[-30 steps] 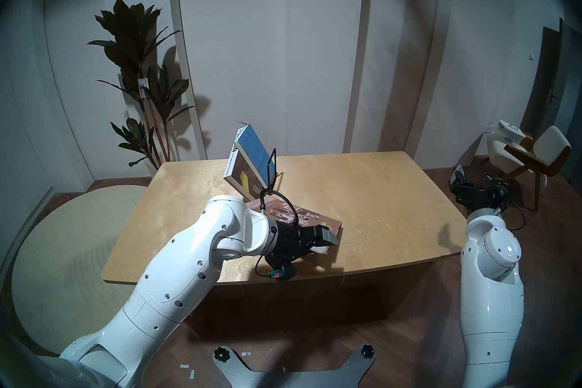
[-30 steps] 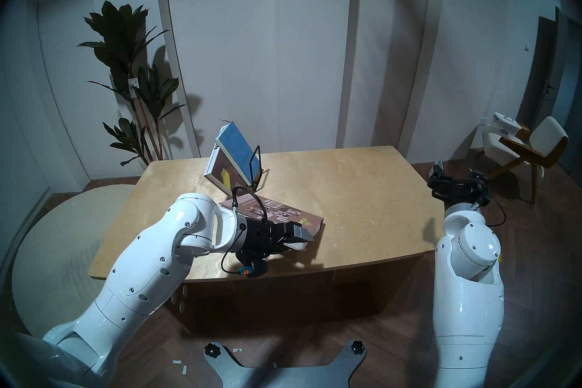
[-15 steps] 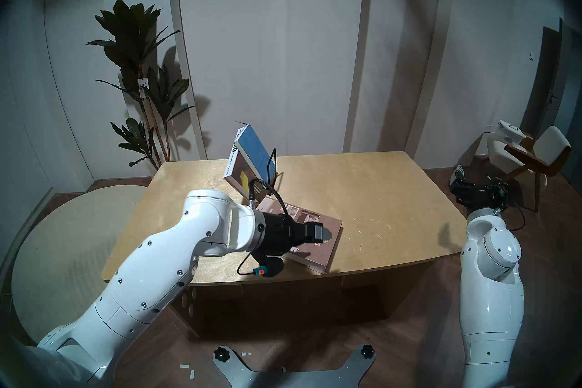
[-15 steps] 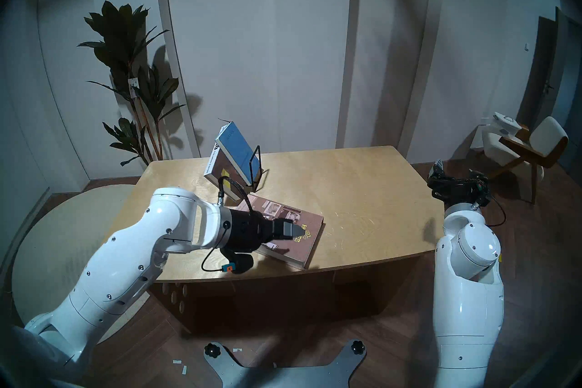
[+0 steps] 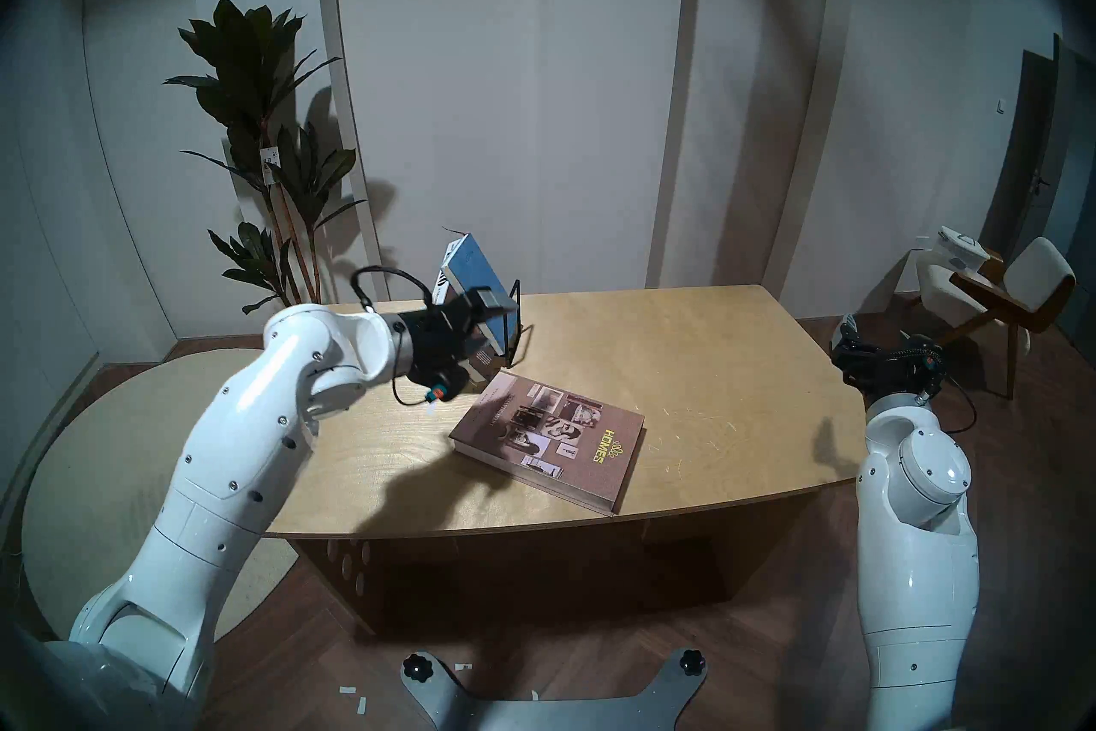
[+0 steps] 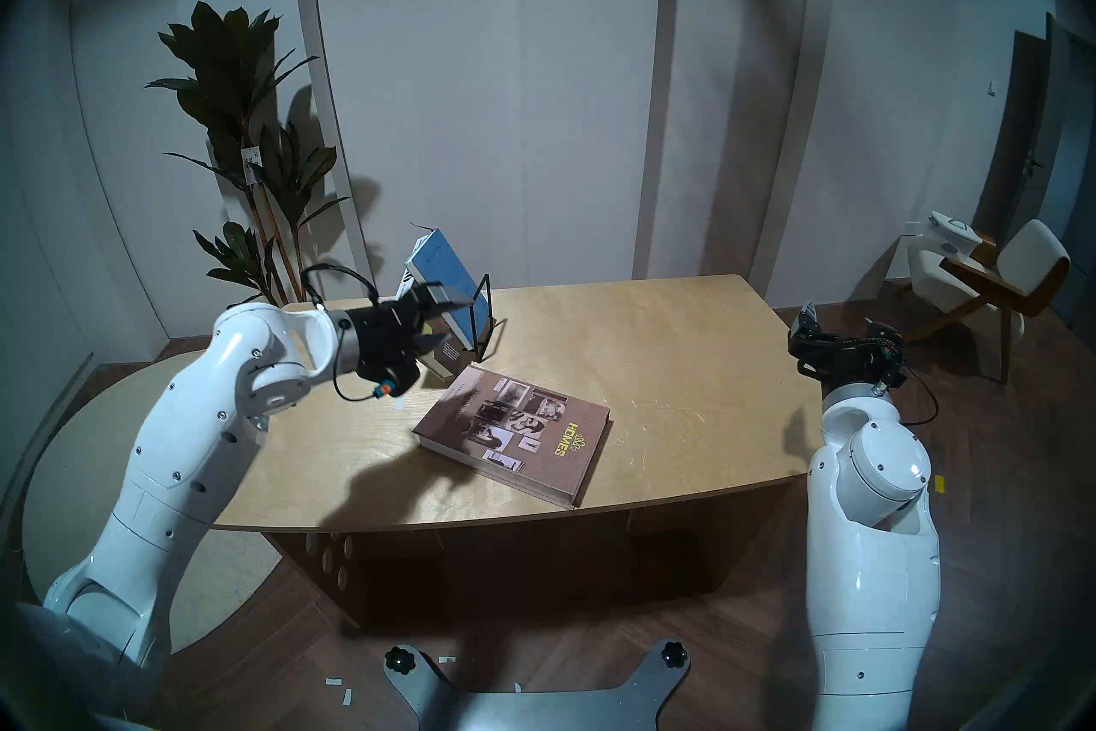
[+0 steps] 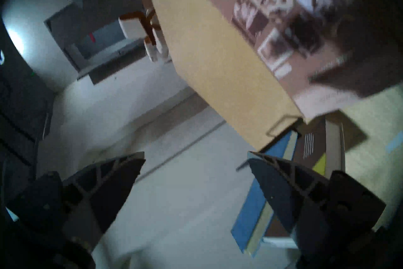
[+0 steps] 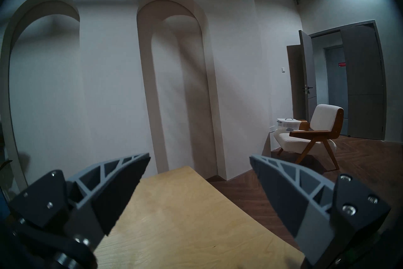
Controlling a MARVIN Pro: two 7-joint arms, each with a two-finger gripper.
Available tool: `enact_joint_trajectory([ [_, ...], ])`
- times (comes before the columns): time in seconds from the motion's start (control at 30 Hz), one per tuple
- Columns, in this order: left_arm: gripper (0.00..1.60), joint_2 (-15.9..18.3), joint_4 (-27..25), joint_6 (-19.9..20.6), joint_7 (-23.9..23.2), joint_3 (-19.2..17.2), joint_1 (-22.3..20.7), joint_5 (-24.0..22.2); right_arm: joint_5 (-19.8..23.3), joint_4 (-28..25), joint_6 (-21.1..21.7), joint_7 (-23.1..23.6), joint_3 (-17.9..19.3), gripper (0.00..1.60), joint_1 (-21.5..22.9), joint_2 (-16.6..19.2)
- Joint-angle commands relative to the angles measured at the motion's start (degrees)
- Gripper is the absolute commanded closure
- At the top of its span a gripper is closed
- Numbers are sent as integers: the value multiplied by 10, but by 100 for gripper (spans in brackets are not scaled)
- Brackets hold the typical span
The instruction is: Stack the books into one stack
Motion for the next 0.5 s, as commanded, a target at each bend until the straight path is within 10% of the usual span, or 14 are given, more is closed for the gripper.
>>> enact_joint_trajectory([
  [0.0,0,2,29,64,25,-86,-48,-54,-14,-16,-9,15,-42,0,-6,-3],
  [0.47,0,-3,97,181,63,-229,-79,-178,-68,-36,-35,48,-165,0,-22,-4],
])
